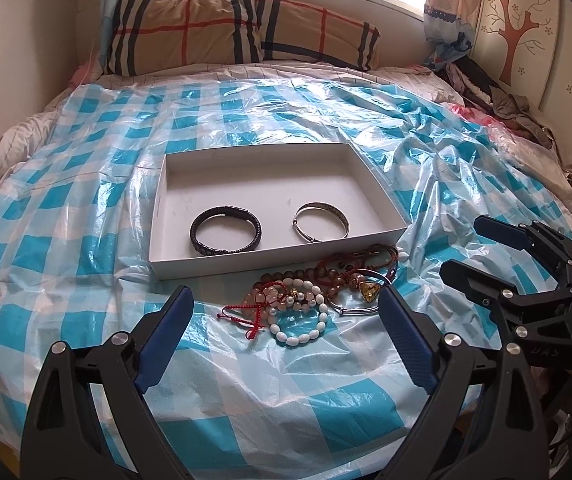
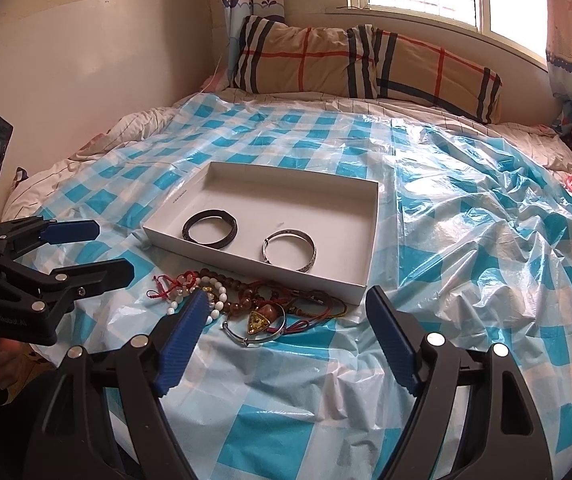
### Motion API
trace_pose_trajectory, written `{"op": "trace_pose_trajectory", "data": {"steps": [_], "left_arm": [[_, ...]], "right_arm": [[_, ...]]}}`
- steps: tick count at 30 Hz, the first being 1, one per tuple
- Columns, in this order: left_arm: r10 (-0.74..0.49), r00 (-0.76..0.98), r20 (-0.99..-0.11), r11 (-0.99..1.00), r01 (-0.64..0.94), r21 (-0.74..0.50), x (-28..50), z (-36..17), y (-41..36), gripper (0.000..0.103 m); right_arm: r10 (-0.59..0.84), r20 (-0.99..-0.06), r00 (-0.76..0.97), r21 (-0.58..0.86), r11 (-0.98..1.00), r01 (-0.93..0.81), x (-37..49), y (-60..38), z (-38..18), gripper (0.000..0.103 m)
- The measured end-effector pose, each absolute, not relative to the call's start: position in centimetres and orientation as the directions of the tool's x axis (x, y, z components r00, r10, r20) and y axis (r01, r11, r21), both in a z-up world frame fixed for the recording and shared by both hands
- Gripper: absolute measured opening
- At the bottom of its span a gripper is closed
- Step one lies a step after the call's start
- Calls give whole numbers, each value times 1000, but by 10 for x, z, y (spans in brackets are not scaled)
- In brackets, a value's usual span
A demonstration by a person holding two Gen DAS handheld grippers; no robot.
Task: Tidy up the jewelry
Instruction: 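Withdraw both tools from the tray and move toward the jewelry pile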
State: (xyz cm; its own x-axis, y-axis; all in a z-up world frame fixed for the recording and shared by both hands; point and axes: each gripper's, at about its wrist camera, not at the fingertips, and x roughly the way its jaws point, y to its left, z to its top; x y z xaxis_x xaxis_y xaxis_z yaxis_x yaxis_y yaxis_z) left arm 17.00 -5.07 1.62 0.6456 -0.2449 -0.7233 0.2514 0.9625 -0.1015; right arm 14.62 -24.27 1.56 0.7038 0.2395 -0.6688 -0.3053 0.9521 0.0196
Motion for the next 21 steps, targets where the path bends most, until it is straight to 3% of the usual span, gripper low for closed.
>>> {"op": "trace_pose_trajectory", "data": {"steps": [21], "left_arm": [[-238,642,-728,959,276,-70,151,19,-51,92]], "right_arm": [[237,-658,715,12,952,-305,133,-243,24,79]]}}
